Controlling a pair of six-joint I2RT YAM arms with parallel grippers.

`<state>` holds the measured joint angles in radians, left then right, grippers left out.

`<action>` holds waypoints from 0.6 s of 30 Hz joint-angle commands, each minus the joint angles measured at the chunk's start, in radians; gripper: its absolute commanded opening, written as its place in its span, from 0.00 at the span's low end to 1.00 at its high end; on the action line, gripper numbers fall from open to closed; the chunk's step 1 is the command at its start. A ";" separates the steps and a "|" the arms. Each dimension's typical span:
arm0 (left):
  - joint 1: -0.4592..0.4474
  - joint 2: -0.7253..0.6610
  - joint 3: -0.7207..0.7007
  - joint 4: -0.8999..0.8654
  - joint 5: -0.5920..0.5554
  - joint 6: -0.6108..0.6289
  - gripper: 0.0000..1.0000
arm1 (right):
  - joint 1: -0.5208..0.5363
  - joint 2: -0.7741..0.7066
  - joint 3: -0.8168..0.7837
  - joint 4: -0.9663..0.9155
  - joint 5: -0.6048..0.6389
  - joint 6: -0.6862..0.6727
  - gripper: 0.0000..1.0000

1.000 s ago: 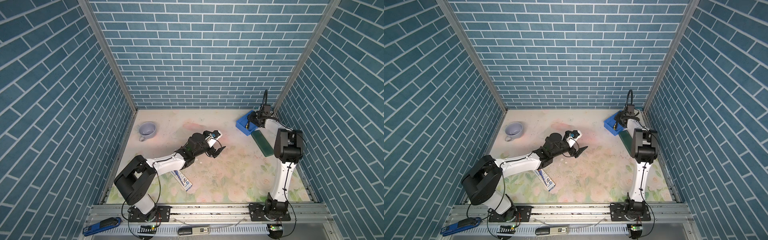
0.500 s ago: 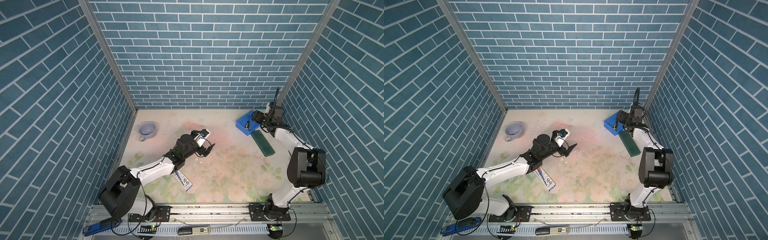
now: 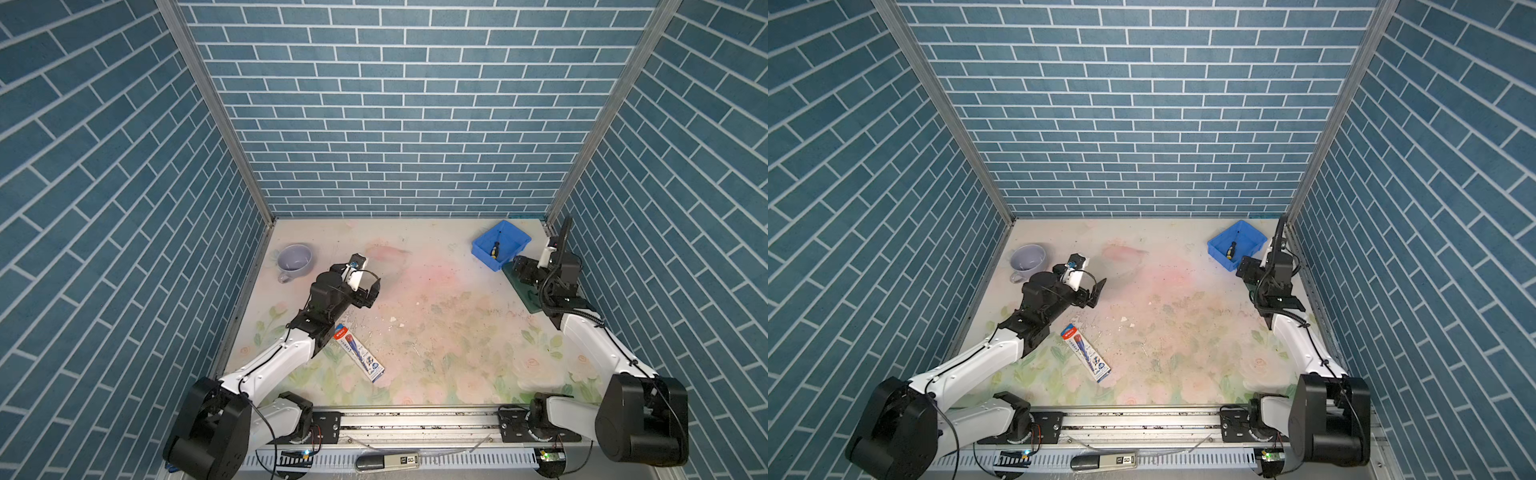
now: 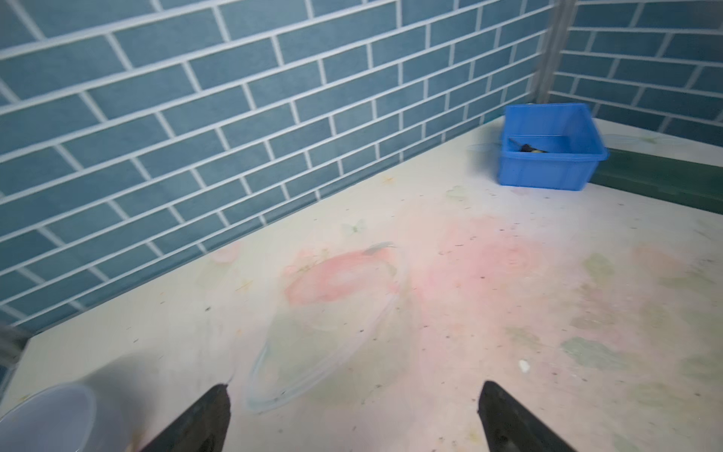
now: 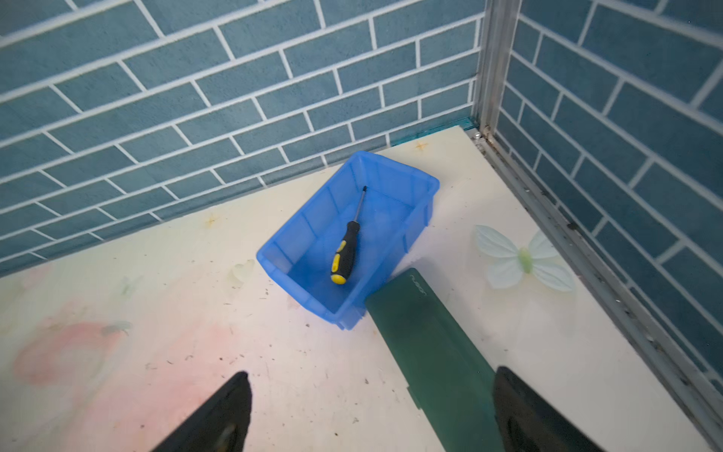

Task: Put the screwdriver in the bin
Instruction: Reset both arms

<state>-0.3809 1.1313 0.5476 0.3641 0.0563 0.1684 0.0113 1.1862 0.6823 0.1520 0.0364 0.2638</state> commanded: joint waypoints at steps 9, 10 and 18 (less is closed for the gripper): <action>0.162 -0.014 -0.171 0.095 -0.238 0.014 1.00 | 0.001 -0.018 -0.314 0.348 0.179 -0.149 0.95; 0.169 -0.004 -0.185 0.123 -0.239 0.011 1.00 | 0.001 -0.015 -0.330 0.381 0.179 -0.150 0.95; 0.247 0.117 -0.267 0.391 -0.188 -0.031 1.00 | 0.001 0.101 -0.390 0.637 0.175 -0.226 0.95</action>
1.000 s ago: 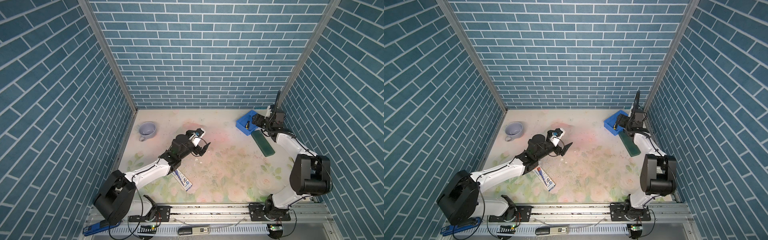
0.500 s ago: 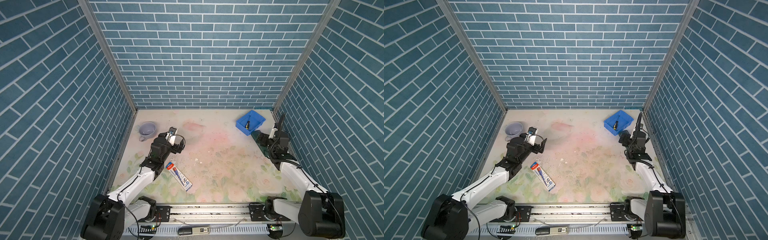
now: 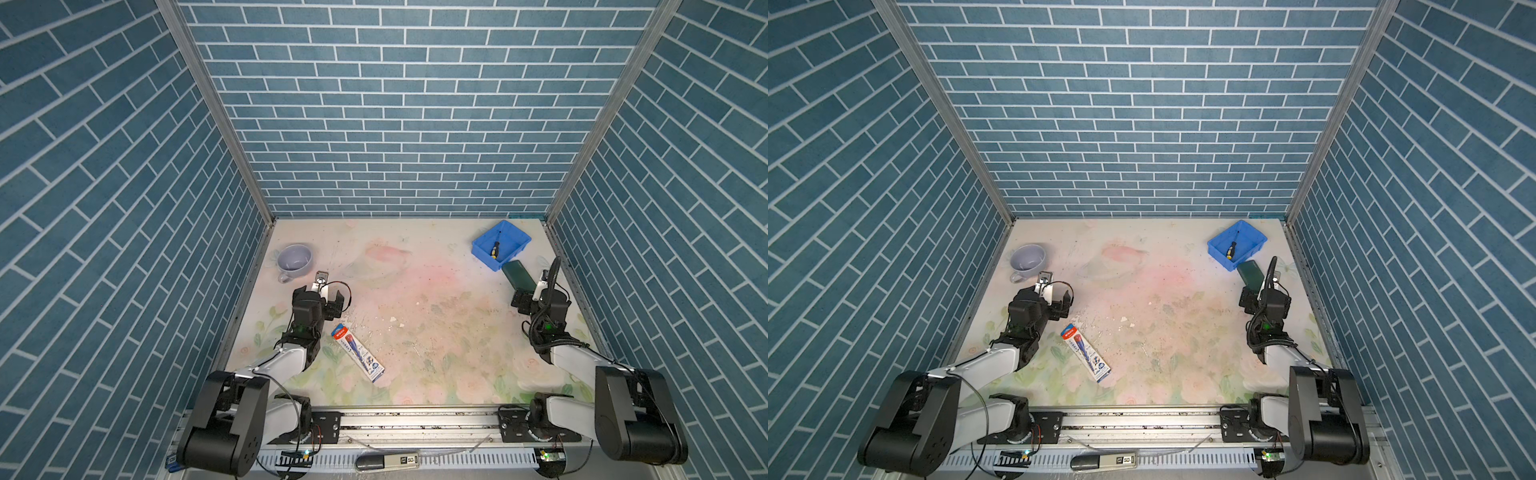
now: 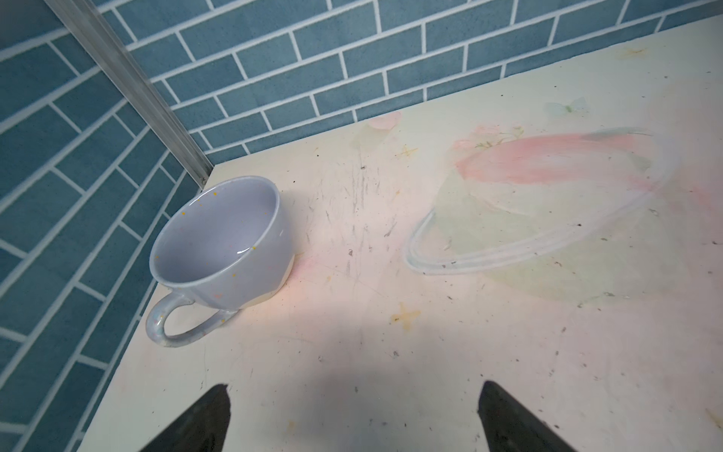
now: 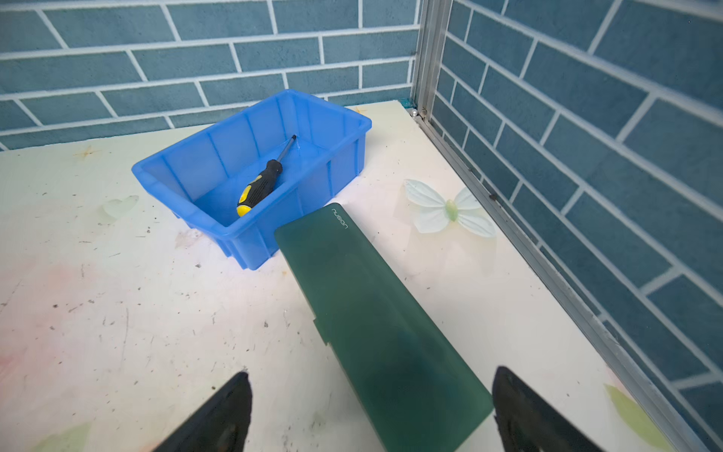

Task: Put the screwdriver in the bin
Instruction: Reset both arms

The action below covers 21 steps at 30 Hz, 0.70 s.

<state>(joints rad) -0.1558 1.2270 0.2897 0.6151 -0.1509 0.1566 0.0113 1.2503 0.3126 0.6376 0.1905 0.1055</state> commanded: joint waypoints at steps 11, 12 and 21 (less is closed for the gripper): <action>0.121 0.279 0.005 0.412 0.081 -0.079 1.00 | -0.001 0.292 -0.008 0.411 -0.037 -0.075 0.96; 0.121 0.317 0.014 0.444 0.079 -0.078 1.00 | -0.001 0.279 -0.005 0.383 -0.041 -0.072 0.96; 0.121 0.307 0.093 0.265 0.054 -0.088 1.00 | -0.020 0.288 0.074 0.240 -0.046 -0.048 0.98</action>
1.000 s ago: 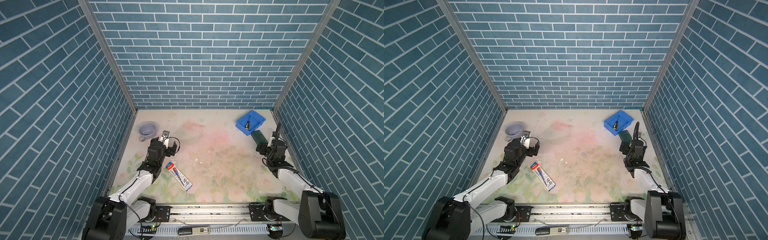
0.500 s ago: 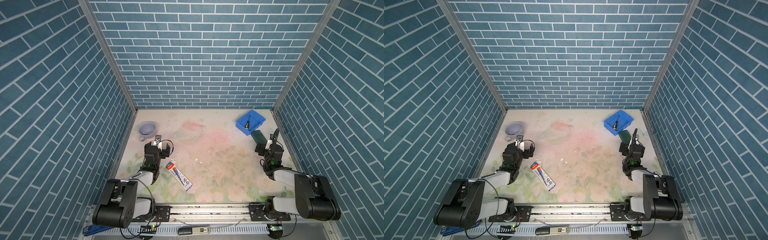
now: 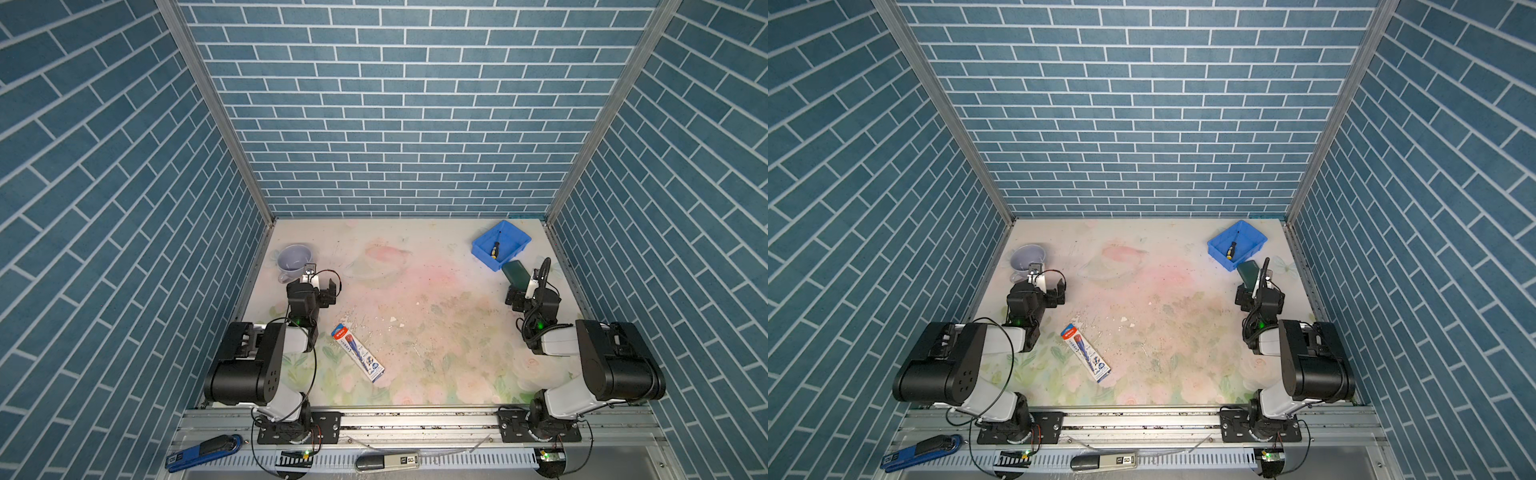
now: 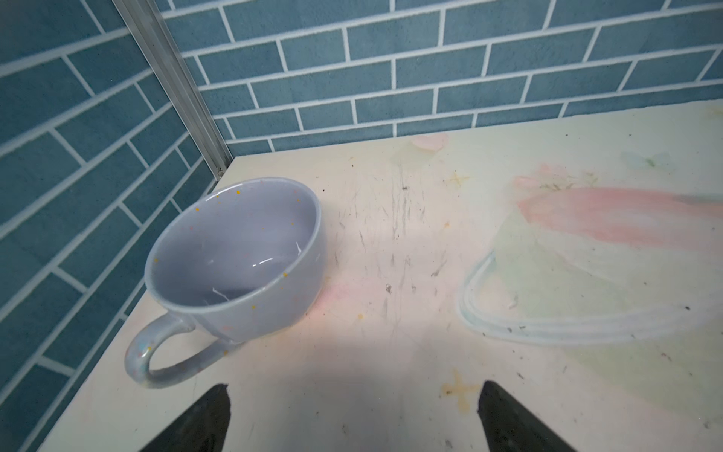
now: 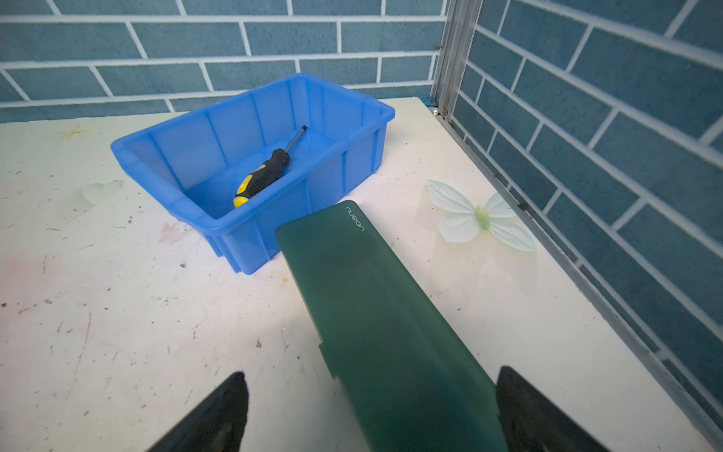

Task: Put the screwdriver in the bin
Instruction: Reset both arms

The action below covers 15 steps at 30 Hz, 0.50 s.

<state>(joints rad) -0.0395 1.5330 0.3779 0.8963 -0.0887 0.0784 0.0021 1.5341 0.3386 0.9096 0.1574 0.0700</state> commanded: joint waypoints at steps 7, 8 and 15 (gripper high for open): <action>0.004 0.001 0.001 -0.008 -0.008 -0.009 1.00 | -0.016 0.004 0.049 -0.031 -0.012 -0.008 0.98; 0.004 -0.002 0.003 -0.018 -0.008 -0.011 1.00 | -0.015 0.004 0.048 -0.032 -0.012 -0.009 0.98; 0.004 0.000 0.006 -0.020 -0.008 -0.009 1.00 | -0.016 0.003 0.046 -0.029 -0.011 -0.010 0.98</action>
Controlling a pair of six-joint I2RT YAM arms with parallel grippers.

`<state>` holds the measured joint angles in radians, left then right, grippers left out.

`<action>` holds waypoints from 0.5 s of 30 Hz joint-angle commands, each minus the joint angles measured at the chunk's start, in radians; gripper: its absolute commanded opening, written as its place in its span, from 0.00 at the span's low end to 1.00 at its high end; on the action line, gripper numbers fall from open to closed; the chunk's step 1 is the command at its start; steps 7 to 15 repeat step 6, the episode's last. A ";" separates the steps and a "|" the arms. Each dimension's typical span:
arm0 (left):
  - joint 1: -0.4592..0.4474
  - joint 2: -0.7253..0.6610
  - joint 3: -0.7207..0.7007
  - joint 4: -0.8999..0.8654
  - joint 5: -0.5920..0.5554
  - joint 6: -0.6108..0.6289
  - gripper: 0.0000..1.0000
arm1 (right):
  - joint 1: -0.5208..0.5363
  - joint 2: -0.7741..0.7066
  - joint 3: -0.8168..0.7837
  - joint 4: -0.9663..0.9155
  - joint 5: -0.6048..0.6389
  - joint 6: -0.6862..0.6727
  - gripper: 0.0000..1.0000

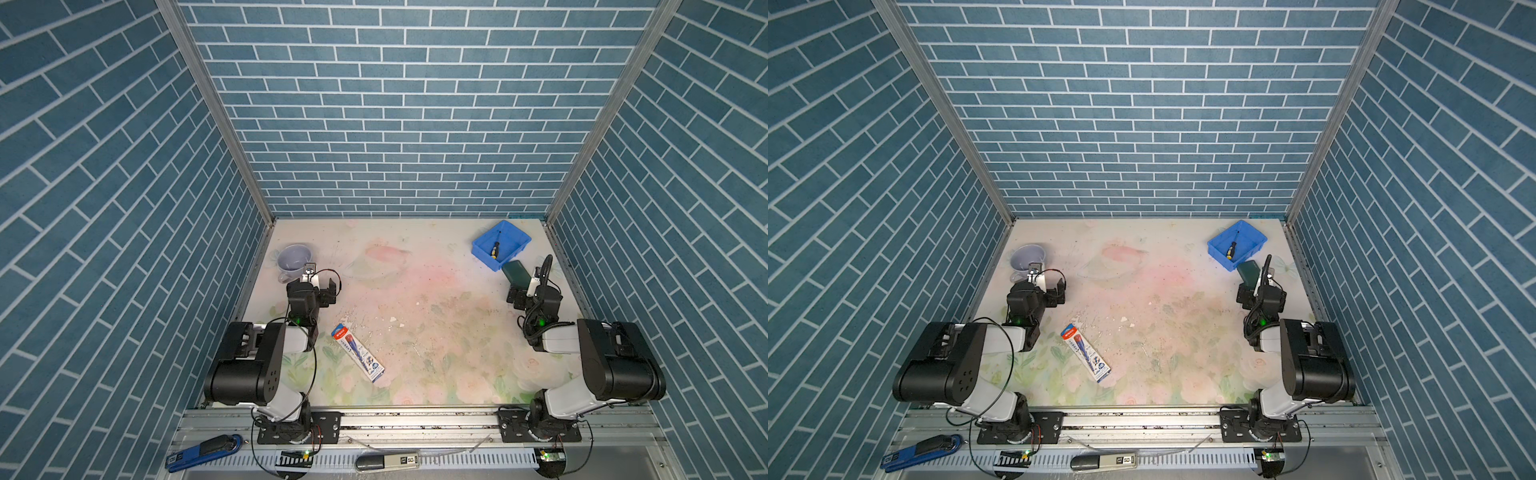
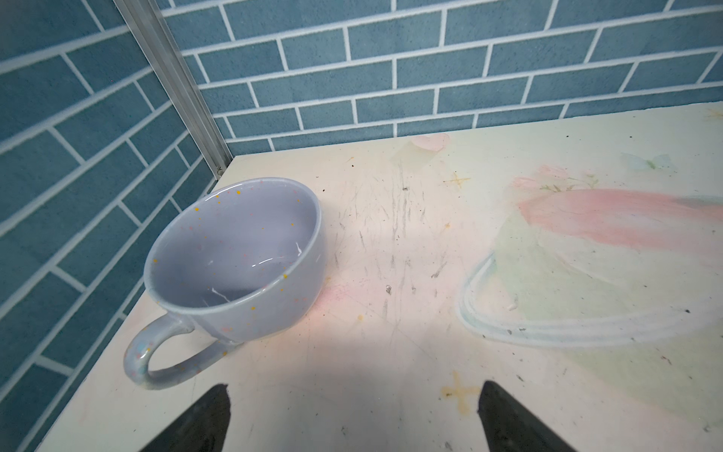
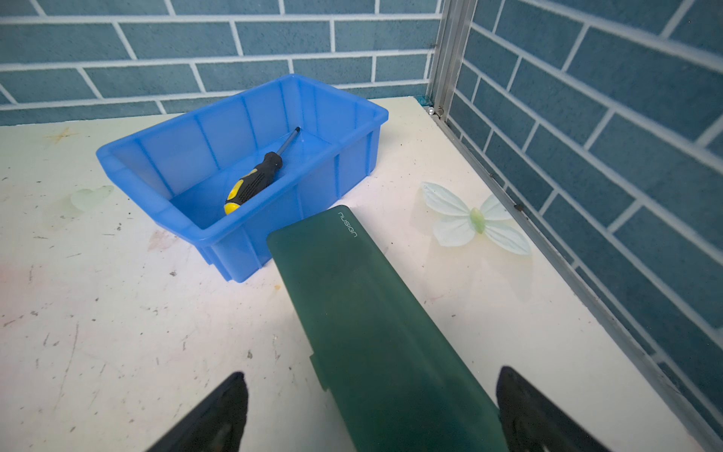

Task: Put the screwdriver in the bin
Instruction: Reset both arms

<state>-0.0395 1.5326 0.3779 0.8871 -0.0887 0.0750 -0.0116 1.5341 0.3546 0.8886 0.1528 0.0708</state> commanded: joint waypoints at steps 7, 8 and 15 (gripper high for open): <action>0.004 0.001 0.005 -0.008 -0.008 -0.006 1.00 | -0.002 0.004 0.031 -0.011 -0.007 -0.011 0.98; 0.004 0.001 0.005 -0.008 -0.008 -0.006 1.00 | -0.002 0.004 0.031 -0.011 -0.007 -0.011 0.98; 0.004 0.001 0.005 -0.008 -0.008 -0.006 1.00 | -0.002 0.004 0.031 -0.011 -0.007 -0.011 0.98</action>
